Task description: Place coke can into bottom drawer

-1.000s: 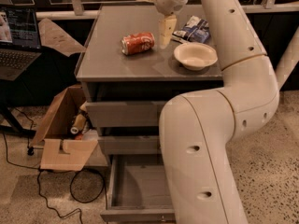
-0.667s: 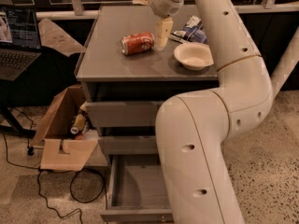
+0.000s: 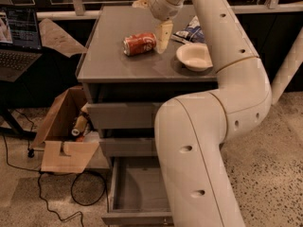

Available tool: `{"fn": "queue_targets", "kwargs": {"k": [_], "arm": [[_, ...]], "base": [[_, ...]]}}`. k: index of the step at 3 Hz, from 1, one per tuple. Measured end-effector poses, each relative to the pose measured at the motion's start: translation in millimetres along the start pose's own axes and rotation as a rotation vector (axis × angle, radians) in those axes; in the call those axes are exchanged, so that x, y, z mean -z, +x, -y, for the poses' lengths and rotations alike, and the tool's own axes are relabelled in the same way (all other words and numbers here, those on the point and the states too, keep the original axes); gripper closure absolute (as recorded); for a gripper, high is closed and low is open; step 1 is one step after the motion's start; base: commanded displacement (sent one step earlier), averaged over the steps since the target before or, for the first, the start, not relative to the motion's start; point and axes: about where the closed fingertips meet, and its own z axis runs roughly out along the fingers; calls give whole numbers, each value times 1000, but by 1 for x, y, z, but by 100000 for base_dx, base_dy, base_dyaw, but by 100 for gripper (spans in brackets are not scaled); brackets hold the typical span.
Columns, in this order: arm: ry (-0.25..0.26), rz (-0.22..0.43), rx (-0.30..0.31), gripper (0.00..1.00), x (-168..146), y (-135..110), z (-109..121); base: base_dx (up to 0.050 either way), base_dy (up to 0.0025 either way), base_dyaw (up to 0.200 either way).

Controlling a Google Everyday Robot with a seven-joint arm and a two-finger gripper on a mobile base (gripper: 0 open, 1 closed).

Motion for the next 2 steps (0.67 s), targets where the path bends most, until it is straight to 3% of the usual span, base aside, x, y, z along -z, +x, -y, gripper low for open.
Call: {"fn": "queue_targets", "kwargs": {"k": [2], "arm": [[-67, -21, 16, 0, -21, -5, -6]], "base": [[0, 0, 0]]}}
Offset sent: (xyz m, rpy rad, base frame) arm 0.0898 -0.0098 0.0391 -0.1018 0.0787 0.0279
